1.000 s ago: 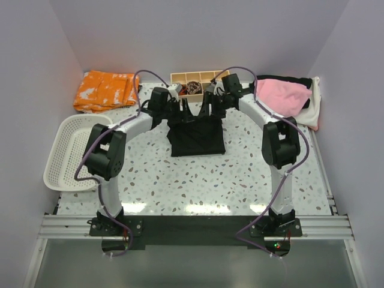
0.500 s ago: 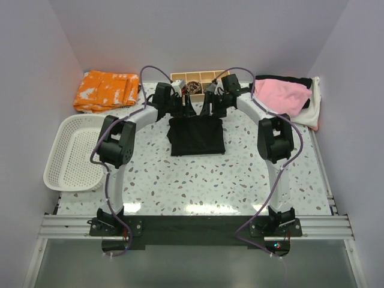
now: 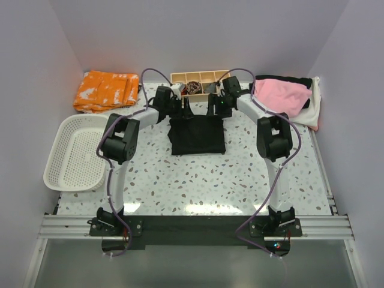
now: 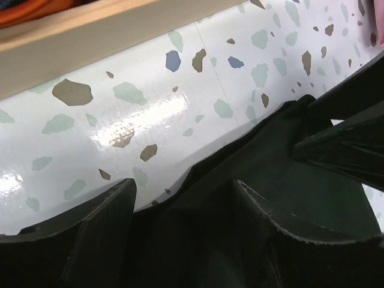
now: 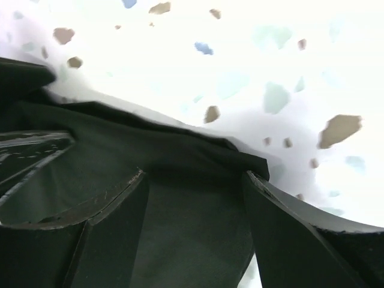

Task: Fold and stack the t-shirts
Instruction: Fold the long partially folded tshirt into a neat square

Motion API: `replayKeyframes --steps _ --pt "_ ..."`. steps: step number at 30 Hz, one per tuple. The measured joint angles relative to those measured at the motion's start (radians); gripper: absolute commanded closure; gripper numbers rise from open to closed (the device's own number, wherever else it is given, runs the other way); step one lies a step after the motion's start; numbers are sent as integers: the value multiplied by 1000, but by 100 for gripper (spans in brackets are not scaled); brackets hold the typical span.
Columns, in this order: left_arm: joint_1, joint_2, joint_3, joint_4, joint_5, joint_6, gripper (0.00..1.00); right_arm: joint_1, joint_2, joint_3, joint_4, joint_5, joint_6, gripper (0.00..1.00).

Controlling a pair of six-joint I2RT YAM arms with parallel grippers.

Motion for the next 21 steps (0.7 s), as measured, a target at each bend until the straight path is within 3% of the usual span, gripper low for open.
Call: replayKeyframes --steps 5,11,16,21 --pt "10 -8 -42 82 -40 13 28 -25 8 0 34 53 -37 30" --pt "43 -80 -67 70 -142 36 26 -61 -35 -43 80 105 -70 28" --pt "61 -250 -133 75 -220 45 26 -74 -146 -84 83 108 -71 28" --pt "61 -409 -223 87 -136 27 27 -71 -253 -128 112 12 -35 28"
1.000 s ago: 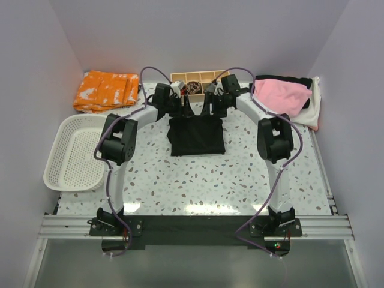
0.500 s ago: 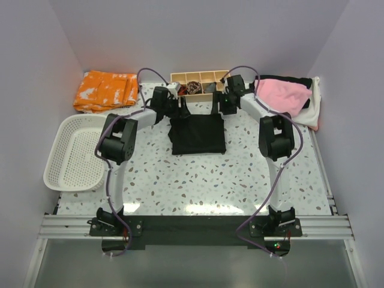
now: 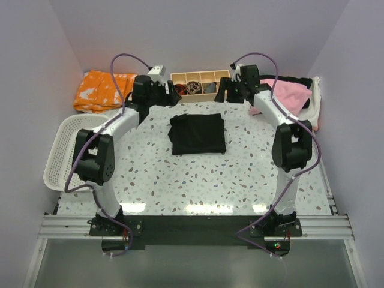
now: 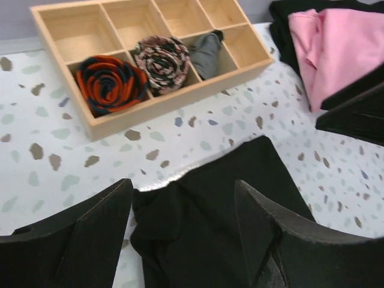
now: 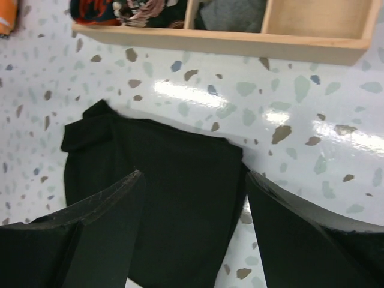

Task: Fold and stack the t-shirts
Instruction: Smooth out wrinkles on the folded tshirt

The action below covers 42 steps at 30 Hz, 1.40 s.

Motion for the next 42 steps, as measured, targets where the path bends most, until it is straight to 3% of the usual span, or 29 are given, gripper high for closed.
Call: replayKeyframes --steps 7,14,26,42 --pt "-26 24 -98 30 225 -72 31 25 -26 -89 37 -146 55 28" --pt "-85 145 -108 35 257 -119 33 74 19 -129 58 -216 79 28" --pt "-101 167 -108 34 -14 -46 32 85 97 -201 72 -198 83 28" --pt "-87 167 -130 39 -274 58 32 85 98 -223 103 -198 87 28"
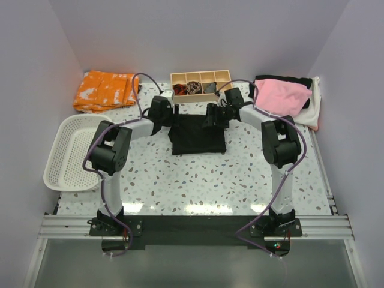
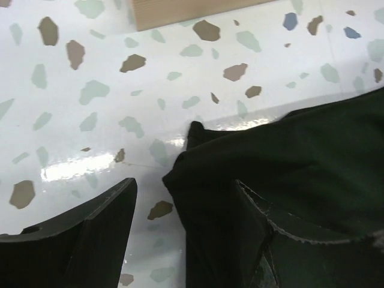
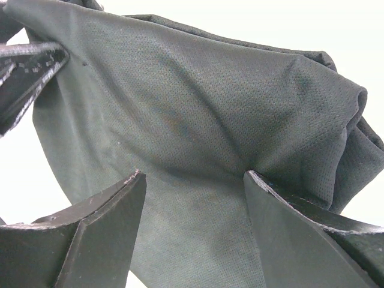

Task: Fold and stack the t-shirts
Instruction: Smooth out wrinkles on the folded tshirt

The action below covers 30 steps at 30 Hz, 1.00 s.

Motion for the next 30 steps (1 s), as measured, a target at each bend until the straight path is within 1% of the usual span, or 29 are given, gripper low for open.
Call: replayKeyframes --steps 4,9,14,17,22,27,30 --pt "1 -27 -29 -2 -74 8 31 0 -10 -16 18 -3 -4 28" --pt "2 -181 -126 -32 -126 4 31 0 -33 -39 23 -2 -17 28" --pt "-13 -372 -198 -50 -114 -16 31 0 -89 -56 -2 18 -19 27" --pt "-31 -435 -247 -44 -75 -37 31 -2 -142 -65 -4 43 -15 26" --pt "-83 -437 -335 -39 -29 -82 31 -14 -219 -89 -2 99 -4 25" --pt "-132 -380 -359 -31 -21 -113 31 -33 -232 -119 -16 166 8 25" --pt "-138 -353 -369 -25 -24 -129 31 -44 -232 -136 -38 180 12 25"
